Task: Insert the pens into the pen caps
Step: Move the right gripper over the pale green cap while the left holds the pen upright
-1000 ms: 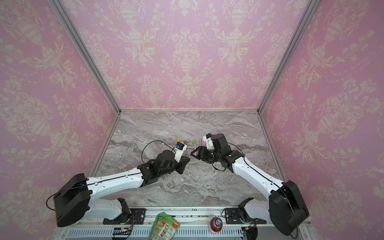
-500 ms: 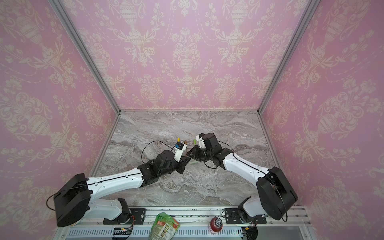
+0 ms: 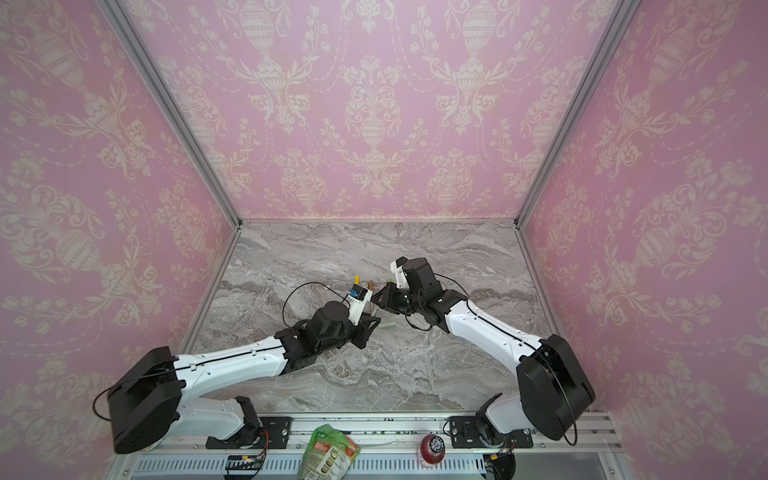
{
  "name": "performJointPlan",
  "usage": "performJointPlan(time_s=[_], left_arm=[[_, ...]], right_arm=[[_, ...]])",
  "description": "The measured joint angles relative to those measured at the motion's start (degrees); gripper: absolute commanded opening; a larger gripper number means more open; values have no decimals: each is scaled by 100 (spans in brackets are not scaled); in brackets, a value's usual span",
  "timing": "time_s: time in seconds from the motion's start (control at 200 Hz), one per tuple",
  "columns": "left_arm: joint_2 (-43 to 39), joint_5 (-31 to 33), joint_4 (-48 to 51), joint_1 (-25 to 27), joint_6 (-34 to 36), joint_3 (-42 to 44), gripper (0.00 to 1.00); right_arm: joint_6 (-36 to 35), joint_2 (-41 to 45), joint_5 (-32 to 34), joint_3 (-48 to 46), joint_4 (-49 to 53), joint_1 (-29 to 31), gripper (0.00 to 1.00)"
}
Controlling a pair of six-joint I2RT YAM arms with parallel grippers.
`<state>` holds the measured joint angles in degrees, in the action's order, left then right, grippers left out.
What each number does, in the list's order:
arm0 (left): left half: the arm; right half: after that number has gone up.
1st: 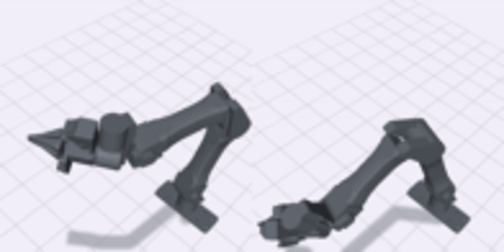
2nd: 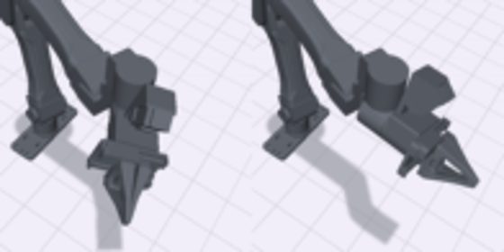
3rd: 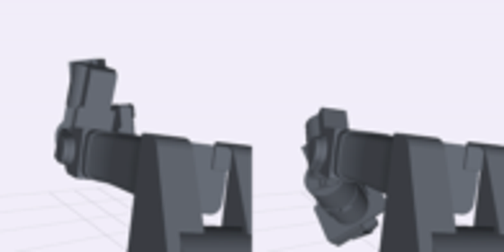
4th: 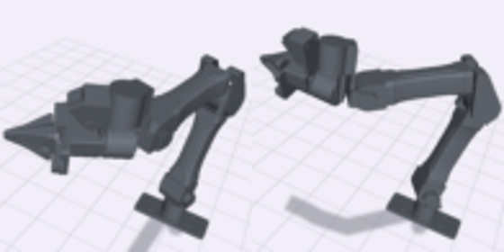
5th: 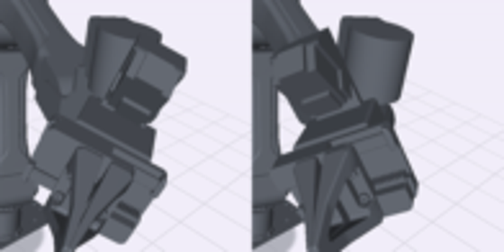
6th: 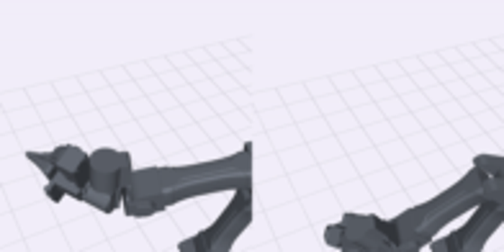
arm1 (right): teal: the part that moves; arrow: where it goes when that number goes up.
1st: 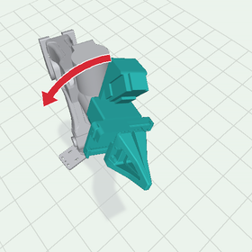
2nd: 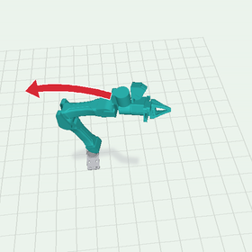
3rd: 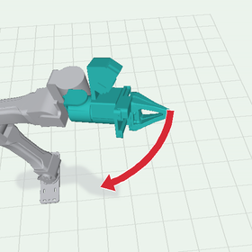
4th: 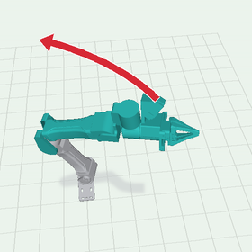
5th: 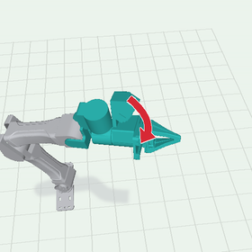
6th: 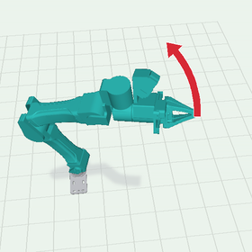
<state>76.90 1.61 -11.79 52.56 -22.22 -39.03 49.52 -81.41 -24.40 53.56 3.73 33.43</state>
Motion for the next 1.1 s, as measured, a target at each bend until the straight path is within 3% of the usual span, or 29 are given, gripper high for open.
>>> performJointPlan(time_s=[0.24,0.355,0.54,0.675,0.861,1.101], left_arm=[[-11,22,15,17,61,42,0],[-61,26,35,17,66,61,0],[-376,262,162,7,63,223,0],[-793,682,601,7,37,321,0],[-1668,1410,1307,-114,-164,566,0],[-2518,1784,1856,-177,-494,977,0]], right_arm=[[-22,0,44,2,24,31,0],[-22,0,44,2,17,46,8],[-190,2,79,90,240,83,39],[-699,66,249,304,835,83,50],[-1661,50,601,632,1923,79,54],[-2859,-1029,949,1510,2868,79,57]])
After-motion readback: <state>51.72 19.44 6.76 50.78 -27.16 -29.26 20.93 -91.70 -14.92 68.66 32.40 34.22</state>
